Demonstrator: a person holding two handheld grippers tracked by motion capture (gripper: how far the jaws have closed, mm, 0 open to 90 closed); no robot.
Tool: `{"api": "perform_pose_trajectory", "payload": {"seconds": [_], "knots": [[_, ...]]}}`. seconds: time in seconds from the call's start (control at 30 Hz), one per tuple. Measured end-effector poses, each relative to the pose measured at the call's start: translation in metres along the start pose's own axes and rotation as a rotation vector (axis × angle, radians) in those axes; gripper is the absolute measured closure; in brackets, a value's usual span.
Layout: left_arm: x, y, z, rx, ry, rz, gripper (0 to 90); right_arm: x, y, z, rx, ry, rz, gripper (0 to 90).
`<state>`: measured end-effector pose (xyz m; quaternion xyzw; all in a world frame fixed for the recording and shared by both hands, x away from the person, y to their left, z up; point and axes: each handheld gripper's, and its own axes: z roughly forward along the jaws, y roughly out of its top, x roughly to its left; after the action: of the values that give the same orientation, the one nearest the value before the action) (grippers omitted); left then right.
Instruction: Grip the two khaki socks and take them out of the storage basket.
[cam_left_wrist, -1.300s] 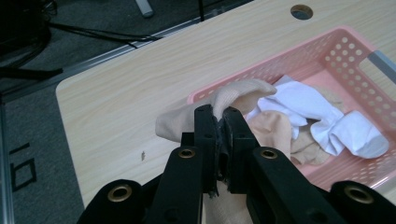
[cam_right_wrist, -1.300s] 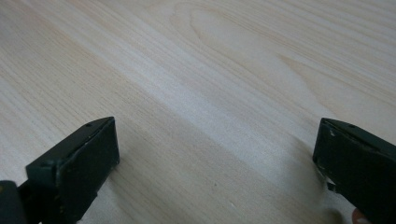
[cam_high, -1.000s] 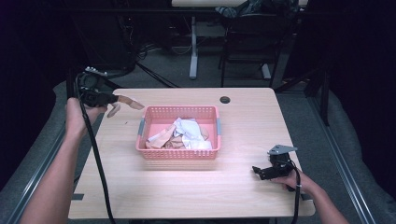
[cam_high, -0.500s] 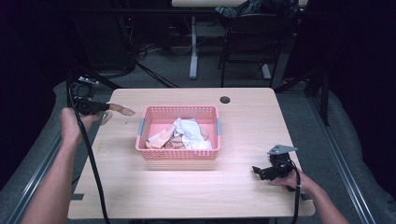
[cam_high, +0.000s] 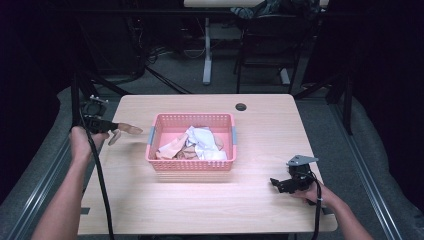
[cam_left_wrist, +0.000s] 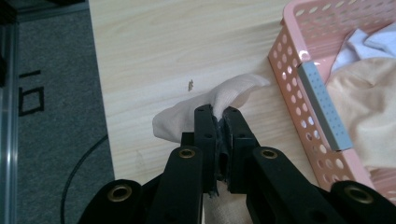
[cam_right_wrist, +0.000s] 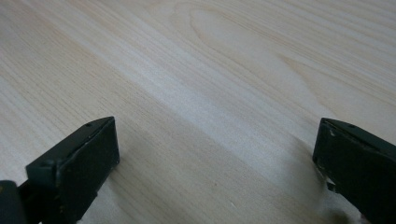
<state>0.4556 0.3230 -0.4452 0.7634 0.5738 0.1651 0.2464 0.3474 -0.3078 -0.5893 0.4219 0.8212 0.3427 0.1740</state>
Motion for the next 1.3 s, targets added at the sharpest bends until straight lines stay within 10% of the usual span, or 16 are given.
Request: {"api": "perform_pose_trajectory", "payload": {"seconds": [0.93,1.17,1.3], "knots": [[0.008,-0.066,0.072,0.134,-0.120,-0.114,83.1,0.000,0.000,-0.001,0.004,0.002,-0.004,0.0],[0.006,-0.063,0.059,0.105,-0.147,-0.125,32.3,0.000,0.000,0.000,-0.001,-0.002,0.000,0.0],[0.004,-0.057,0.034,0.052,-0.146,-0.118,22.5,0.001,0.000,-0.001,0.000,-0.004,0.000,0.0]]}}
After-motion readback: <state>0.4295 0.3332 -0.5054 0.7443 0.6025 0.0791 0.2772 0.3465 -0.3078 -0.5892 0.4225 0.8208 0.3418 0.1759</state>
